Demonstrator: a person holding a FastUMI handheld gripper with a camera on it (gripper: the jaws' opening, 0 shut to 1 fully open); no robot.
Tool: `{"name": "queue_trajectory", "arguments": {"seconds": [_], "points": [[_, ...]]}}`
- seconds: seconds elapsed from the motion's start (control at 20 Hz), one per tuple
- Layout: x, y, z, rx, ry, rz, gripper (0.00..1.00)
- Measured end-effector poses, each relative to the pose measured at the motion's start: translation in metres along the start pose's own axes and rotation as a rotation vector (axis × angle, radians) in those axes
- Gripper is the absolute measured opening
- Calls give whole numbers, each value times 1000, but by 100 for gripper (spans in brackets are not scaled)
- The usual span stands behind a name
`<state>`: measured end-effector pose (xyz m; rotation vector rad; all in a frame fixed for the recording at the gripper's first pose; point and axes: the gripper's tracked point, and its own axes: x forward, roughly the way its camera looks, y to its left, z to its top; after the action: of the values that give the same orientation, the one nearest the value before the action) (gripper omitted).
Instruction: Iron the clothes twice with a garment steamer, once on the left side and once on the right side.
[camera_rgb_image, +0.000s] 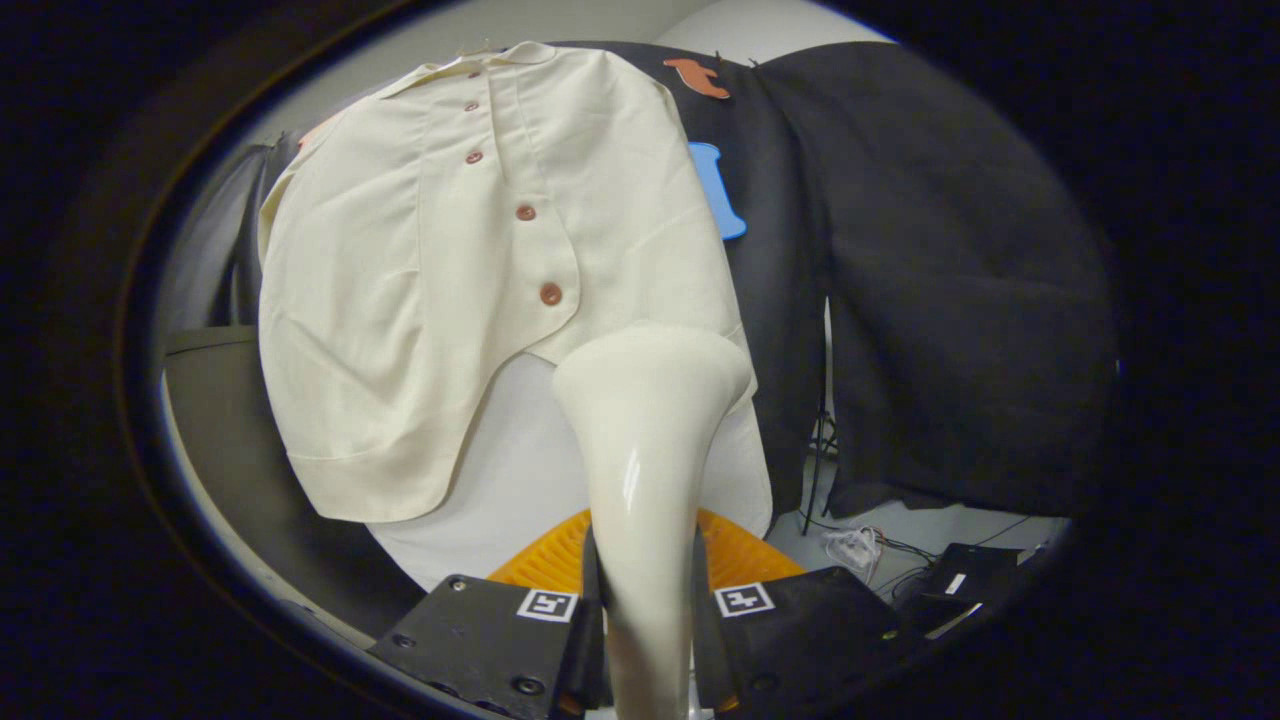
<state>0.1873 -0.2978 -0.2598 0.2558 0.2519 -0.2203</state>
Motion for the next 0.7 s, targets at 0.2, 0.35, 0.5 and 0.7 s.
{"name": "queue_trajectory", "arguments": {"seconds": [0.2,0.35,0.5,0.7], "points": [[-20,10,9,10,-20,-14,36],[-35,21,23,6,-32,-21,35],[-52,37,41,8,-62,-27,35],[-75,62,71,-12,-99,-35,35]]}}
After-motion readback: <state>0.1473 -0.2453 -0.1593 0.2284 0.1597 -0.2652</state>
